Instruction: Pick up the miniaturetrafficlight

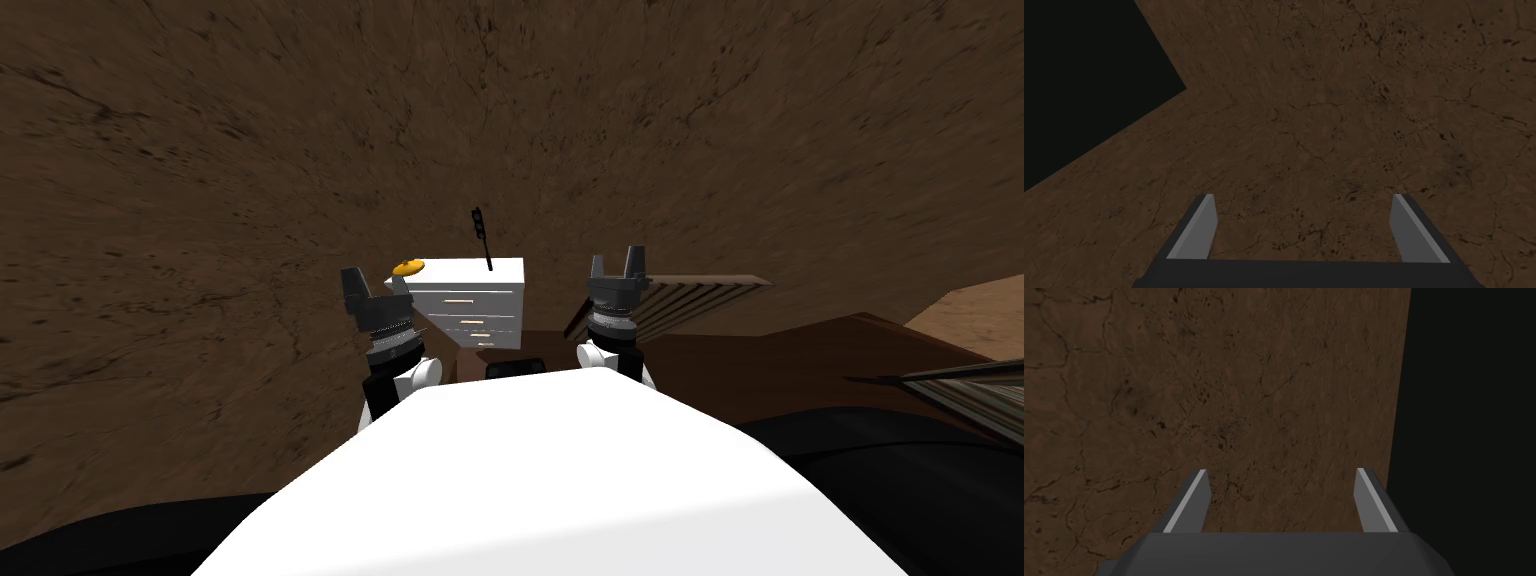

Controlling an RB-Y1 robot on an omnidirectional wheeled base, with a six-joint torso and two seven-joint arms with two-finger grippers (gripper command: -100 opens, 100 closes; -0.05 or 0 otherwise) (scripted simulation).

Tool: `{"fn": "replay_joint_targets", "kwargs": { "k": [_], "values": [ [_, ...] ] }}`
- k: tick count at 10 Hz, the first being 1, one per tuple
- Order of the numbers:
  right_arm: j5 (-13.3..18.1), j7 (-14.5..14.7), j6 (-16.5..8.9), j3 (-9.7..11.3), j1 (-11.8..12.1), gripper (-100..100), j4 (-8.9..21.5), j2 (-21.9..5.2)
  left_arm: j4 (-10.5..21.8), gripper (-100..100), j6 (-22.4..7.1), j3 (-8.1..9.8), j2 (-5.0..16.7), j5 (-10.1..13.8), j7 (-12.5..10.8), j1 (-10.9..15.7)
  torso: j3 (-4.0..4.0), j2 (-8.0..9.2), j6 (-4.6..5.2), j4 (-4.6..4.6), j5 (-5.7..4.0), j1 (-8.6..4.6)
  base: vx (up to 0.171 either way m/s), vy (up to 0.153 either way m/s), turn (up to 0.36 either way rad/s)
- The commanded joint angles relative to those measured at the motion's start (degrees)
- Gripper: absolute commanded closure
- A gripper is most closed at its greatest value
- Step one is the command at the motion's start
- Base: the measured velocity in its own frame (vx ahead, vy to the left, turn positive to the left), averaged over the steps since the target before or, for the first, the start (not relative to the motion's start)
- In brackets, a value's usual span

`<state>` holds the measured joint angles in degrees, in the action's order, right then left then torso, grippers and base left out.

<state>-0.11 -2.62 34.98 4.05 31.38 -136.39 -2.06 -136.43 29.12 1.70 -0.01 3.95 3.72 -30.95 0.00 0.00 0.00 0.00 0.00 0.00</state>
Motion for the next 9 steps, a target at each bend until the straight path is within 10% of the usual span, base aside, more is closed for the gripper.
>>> {"fn": "replay_joint_targets", "kwargs": {
  "k": [1, 9],
  "values": [
    [0.0, 0.0, 0.0, 0.0, 0.0, 0, 0.0, 0.0, 0.1, -100, -0.3, 0.19, 1.6, -0.1, 0.0, -0.1, 0.0, 0.0, 0.0, 0.0, 0.0, 0.0, 0.001, -0.011, -0.016],
    [0.0, 0.0, 0.0, 0.0, 0.0, 0, 0.0, 0.0, 1.6, -100, -4.7, 2.57, 14.1, -0.9, -1.1, -0.5, -0.04, -0.07, 0.0, -0.01, -0.07, -0.29, 0.008, -0.056, -0.039]
  ]
}}
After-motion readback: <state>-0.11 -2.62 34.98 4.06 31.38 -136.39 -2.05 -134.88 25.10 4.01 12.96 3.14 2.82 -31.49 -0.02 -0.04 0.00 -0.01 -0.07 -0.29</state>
